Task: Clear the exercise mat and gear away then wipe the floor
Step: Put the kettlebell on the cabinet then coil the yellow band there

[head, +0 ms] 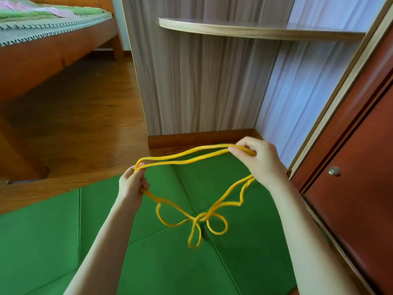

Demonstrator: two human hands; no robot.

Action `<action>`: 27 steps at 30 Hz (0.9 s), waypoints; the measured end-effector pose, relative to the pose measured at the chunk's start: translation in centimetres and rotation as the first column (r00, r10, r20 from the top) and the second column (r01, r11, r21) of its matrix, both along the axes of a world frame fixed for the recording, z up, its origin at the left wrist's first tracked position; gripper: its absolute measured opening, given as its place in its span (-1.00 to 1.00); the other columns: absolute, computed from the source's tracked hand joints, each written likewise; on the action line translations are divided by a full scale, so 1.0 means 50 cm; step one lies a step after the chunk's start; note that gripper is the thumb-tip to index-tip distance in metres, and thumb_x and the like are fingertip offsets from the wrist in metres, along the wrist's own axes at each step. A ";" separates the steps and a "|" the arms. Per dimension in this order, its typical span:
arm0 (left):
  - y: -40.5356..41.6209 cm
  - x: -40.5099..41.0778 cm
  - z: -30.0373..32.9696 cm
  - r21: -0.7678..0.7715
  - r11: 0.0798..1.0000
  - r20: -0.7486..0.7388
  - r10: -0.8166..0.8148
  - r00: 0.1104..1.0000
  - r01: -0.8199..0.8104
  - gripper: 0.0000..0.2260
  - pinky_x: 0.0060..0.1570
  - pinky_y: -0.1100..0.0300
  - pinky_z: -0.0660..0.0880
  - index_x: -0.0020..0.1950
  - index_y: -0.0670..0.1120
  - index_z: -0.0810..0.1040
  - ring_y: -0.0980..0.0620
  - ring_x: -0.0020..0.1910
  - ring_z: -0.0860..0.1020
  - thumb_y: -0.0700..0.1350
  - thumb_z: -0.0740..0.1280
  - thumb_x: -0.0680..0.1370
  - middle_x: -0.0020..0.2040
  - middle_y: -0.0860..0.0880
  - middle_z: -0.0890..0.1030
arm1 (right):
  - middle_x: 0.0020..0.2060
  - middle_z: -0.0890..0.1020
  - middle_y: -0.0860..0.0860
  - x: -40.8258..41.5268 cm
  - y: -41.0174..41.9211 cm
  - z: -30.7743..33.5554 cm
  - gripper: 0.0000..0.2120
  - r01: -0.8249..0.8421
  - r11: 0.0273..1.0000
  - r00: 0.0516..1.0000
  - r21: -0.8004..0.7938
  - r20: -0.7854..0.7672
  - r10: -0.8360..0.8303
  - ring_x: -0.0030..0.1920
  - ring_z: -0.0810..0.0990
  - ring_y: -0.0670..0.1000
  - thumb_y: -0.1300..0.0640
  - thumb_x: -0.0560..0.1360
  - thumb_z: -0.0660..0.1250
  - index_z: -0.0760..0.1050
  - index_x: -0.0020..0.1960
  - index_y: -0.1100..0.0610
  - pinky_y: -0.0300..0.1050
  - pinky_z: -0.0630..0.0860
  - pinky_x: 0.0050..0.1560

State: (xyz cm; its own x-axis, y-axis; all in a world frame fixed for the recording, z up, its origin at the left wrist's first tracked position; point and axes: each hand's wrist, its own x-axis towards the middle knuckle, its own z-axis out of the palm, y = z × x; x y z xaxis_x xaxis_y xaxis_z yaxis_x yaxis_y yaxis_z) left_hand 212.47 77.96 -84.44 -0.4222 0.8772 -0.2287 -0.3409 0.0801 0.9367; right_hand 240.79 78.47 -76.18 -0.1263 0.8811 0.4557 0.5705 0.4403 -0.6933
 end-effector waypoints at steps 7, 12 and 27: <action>-0.005 -0.003 -0.011 0.081 0.990 0.148 -0.123 0.981 0.112 -0.78 -0.62 0.40 0.18 -0.14 -0.11 0.45 0.21 -0.64 0.19 -0.37 0.12 0.57 -0.55 0.14 0.34 | -0.45 0.40 -0.07 -0.003 -0.005 -0.132 -0.86 0.000 0.912 0.994 -0.411 0.097 0.044 -0.43 0.31 -0.13 0.09 0.42 0.44 0.53 -0.21 0.13 -0.32 0.25 -0.43; 0.001 0.014 0.012 0.154 0.985 -0.094 0.098 0.991 -0.083 -0.74 -0.54 0.37 0.26 -0.19 -0.06 0.49 0.22 -0.57 0.28 -0.41 0.20 0.50 -0.44 0.05 0.41 | -0.44 0.42 -0.05 -0.021 -0.003 -0.168 -0.87 0.179 0.913 0.984 -0.366 0.071 -0.164 -0.44 0.37 -0.09 0.32 0.42 0.34 0.52 -0.13 0.11 -0.39 0.31 -0.48; -0.029 -0.043 -0.064 -0.008 0.996 -0.290 0.086 0.953 -0.093 -0.79 -0.38 0.17 0.40 -0.21 -0.09 0.46 0.03 -0.49 0.33 0.01 0.34 0.52 -0.54 -0.02 0.39 | -0.52 0.29 -0.04 0.021 -0.006 -0.166 -0.89 -0.267 0.717 0.864 -0.644 -0.489 -0.118 -0.50 0.38 -0.06 0.25 0.58 0.21 0.49 0.06 0.15 -0.06 0.55 -0.22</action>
State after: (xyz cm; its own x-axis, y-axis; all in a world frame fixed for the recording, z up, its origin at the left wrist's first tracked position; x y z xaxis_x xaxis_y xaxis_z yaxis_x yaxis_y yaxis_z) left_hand 210.30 76.53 -87.65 -0.5496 0.8290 -0.1037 -0.0629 0.0827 0.9946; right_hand 241.87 78.16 -84.47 -0.1498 0.9596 -0.2381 0.0803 -0.2282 -0.9703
